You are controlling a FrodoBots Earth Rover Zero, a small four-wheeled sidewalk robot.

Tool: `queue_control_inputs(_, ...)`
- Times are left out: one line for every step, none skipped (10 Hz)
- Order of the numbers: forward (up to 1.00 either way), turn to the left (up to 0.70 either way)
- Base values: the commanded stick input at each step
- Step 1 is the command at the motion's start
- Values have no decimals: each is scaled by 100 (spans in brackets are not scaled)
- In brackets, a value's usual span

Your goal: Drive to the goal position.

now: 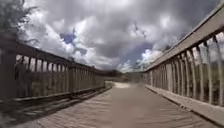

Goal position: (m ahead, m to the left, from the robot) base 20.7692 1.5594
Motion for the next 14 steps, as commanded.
queue_control_inputs(85, 0)
queue_control_inputs(85, 0)
queue_control_inputs(85, 0)
queue_control_inputs(85, 0)
queue_control_inputs(85, 0)
queue_control_inputs(85, 0)
queue_control_inputs(85, 0)
queue_control_inputs(85, 0)
queue_control_inputs(85, 0)
queue_control_inputs(85, 0)
queue_control_inputs(85, 0)
queue_control_inputs(85, 0)
queue_control_inputs(85, 0)
queue_control_inputs(85, 0)
